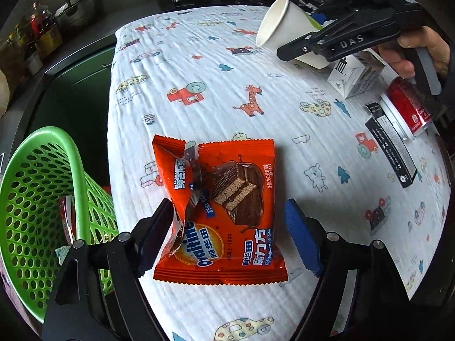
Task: Collect trash
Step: 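Grasp the orange Ovaltine wafer packet with the left tool while the right tool grasps the white paper cup, then drop the Ovaltine packet into the green basket while the right tool drops the paper cup in, then grasp the red Coca-Cola can with the right tool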
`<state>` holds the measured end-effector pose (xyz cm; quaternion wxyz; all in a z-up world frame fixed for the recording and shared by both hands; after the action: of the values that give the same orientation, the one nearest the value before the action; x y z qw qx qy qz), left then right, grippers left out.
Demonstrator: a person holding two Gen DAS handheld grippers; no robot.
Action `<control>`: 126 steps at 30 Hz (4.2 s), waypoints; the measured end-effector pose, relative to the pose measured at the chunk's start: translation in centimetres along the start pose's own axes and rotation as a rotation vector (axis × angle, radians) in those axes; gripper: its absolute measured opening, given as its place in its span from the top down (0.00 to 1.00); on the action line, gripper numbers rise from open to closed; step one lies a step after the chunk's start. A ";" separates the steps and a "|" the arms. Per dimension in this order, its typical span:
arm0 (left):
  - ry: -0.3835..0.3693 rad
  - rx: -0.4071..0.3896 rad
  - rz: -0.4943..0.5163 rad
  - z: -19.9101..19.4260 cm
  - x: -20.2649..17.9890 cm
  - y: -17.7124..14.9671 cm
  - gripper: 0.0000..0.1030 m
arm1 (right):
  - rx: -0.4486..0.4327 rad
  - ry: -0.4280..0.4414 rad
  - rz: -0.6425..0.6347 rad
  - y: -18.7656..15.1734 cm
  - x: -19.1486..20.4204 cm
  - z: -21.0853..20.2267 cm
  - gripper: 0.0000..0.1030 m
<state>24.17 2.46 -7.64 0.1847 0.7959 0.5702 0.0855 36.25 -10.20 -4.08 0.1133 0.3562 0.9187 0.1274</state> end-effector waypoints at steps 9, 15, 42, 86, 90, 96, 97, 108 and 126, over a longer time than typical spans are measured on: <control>-0.012 -0.067 -0.065 -2.3 1.7 -1.0 0.44 | -0.057 0.053 0.030 -1.5 4.0 -3.7 0.39; 0.013 -0.152 -0.130 -6.3 4.6 -2.6 0.45 | -0.080 0.087 0.019 -1.1 7.2 -5.0 0.39; 0.194 -0.115 -0.501 -8.1 24.5 -11.3 0.18 | -0.179 0.368 0.022 12.1 23.4 -3.6 0.39; 0.096 -0.228 -0.181 -10.2 6.0 -3.4 0.09 | -0.245 0.058 0.505 -16.1 0.4 -11.8 0.21; 0.065 -0.223 -0.133 -9.3 3.3 -1.3 0.09 | -0.213 -0.005 0.594 -20.3 -4.0 -11.9 0.21; 0.023 -0.220 -0.043 -8.0 -1.3 2.3 0.09 | -0.143 0.010 0.735 -24.9 -9.0 -10.5 0.21; 0.017 -0.221 -0.027 -7.7 -2.1 2.9 0.09 | -0.133 0.020 0.757 -25.3 -9.5 -10.1 0.21; -0.034 -0.218 0.142 -5.5 -9.7 9.0 0.09 | -0.047 0.072 0.837 -27.4 -11.9 -6.2 0.26; -0.075 -0.127 0.409 1.0 -18.1 16.1 0.10 | 0.010 0.143 0.812 -27.5 -12.5 -3.9 0.35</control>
<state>32.59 -19.28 -0.90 0.2342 0.8844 0.3832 0.1271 26.90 -38.93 -7.61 -0.0119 0.6804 0.7098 0.1819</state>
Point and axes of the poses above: each gripper's, at about its wrist camera, not at the fingertips, and z roughly the way its jaws point, x to its left, y to its top, the point moved 2 cm from there along z, roughly the way its jaws point, and after that the axes turned 5 degrees about x, right-handed, at the moved point
